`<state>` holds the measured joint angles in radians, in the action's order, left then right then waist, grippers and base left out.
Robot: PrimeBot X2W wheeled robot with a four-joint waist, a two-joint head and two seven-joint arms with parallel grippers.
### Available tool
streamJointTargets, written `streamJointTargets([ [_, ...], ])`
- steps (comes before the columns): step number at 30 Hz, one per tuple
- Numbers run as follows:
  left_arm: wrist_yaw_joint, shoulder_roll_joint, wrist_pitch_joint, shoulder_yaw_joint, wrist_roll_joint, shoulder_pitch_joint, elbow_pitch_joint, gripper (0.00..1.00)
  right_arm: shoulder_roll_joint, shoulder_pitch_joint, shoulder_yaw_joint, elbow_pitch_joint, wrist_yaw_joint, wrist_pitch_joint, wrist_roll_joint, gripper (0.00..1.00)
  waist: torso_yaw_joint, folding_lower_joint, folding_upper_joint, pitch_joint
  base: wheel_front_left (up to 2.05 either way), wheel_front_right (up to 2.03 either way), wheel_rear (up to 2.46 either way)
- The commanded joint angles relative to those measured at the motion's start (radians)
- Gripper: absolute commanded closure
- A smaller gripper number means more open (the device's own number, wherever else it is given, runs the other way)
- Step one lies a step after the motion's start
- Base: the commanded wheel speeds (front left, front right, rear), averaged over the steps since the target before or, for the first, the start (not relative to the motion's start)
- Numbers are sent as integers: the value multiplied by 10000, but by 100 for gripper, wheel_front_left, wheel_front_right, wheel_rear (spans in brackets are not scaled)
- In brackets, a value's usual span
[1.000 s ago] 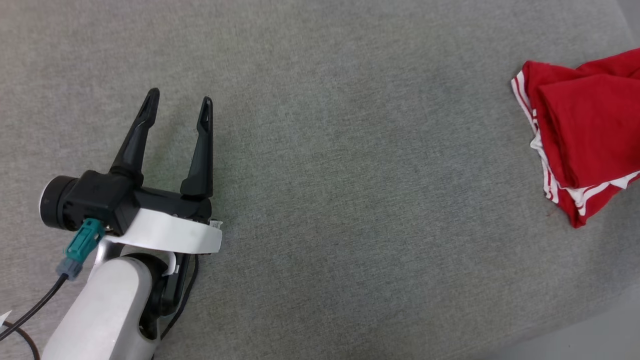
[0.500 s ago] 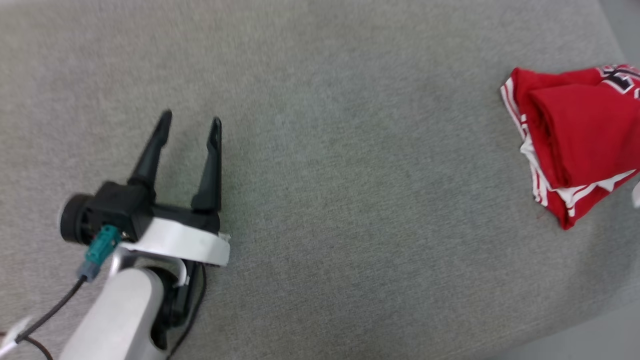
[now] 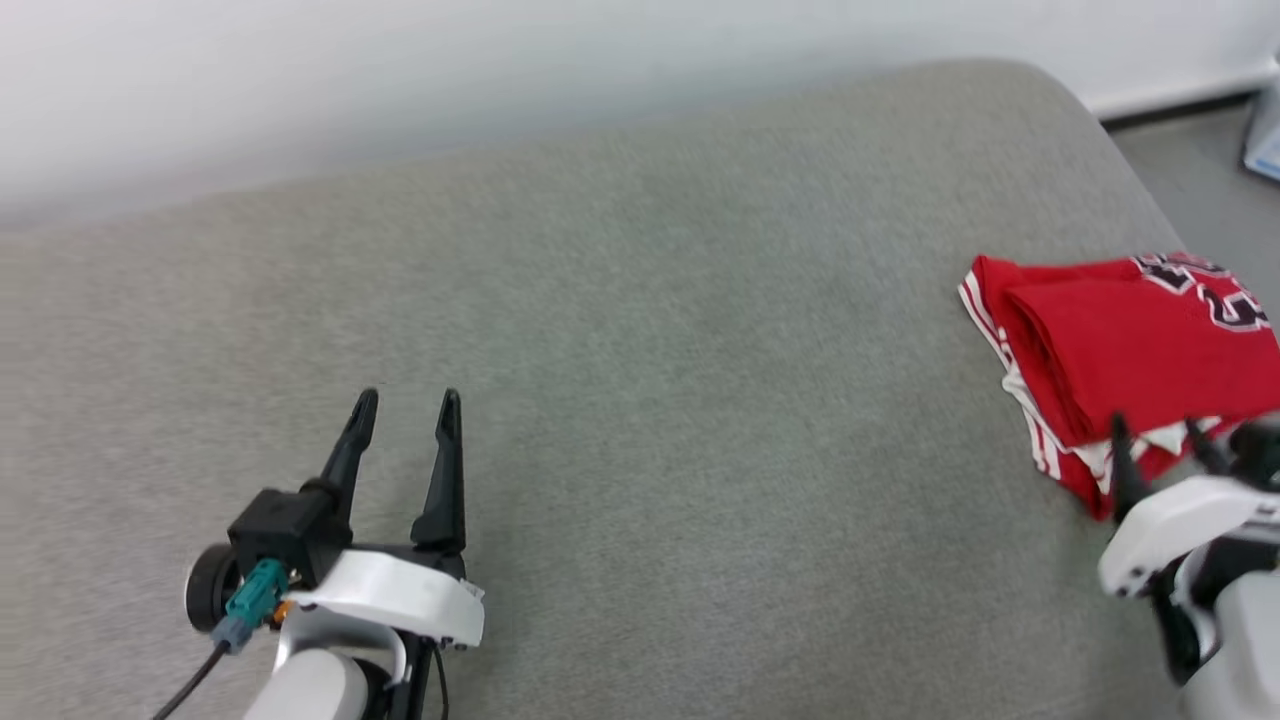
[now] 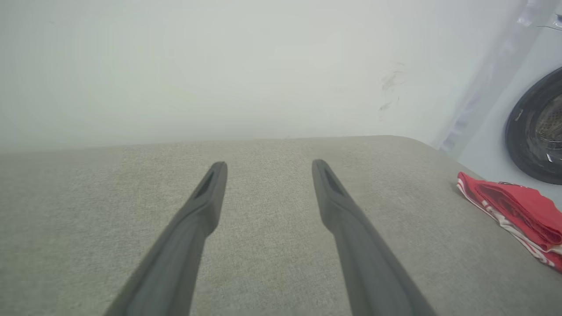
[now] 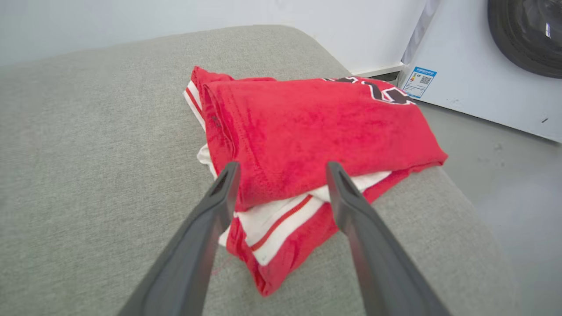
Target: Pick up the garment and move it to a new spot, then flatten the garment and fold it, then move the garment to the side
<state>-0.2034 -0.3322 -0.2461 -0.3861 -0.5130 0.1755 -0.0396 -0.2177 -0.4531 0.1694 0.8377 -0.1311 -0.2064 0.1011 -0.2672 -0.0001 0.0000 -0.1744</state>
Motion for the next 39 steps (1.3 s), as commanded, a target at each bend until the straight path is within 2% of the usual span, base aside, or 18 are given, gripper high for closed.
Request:
streamJointTargets([
  [1, -50, 67, -42, 7, -25, -180, -64, 0, 116, 316, -113, -259, 7, 67, 152, 0, 443, 1, 0, 487, 0, 0, 0],
  [8, -111, 274, -129, 100, -170, -673, -295, 0, 792, 1753, -769, -2326, 7, 629, 719, 0, 1297, 1, 0, 1103, 0, 0, 0],
  [15, -274, 197, -163, 398, -107, -1029, -567, 0, 1152, 2975, -1158, -4830, 7, 1239, 478, 0, 1968, 1, 0, 1551, 0, 0, 0],
  [17, -292, 175, -171, 464, -96, -1097, -591, 0, 1188, 3124, -1210, -5175, 7, 1312, 457, 0, 2028, 1, 0, 1626, 0, 0, 0],
  [26, -213, -30, -200, 808, 32, -1478, -563, 0, 1489, 4624, -1247, -8164, 7, 2244, 277, 0, 2165, 1, 0, 1914, 0, 0, 0],
  [31, -194, 15, -205, 798, 83, -1651, -684, 0, 1579, 5307, -1131, -9044, 7, 2456, 417, 0, 2081, 1, 0, 2037, 0, 0, 0],
  [39, -177, 51, -207, 774, 48, -1813, -833, 0, 1661, 5781, -1179, -9501, 5, 2720, 477, 0, 2003, 1, 0, 2149, 0, 0, 0],
])
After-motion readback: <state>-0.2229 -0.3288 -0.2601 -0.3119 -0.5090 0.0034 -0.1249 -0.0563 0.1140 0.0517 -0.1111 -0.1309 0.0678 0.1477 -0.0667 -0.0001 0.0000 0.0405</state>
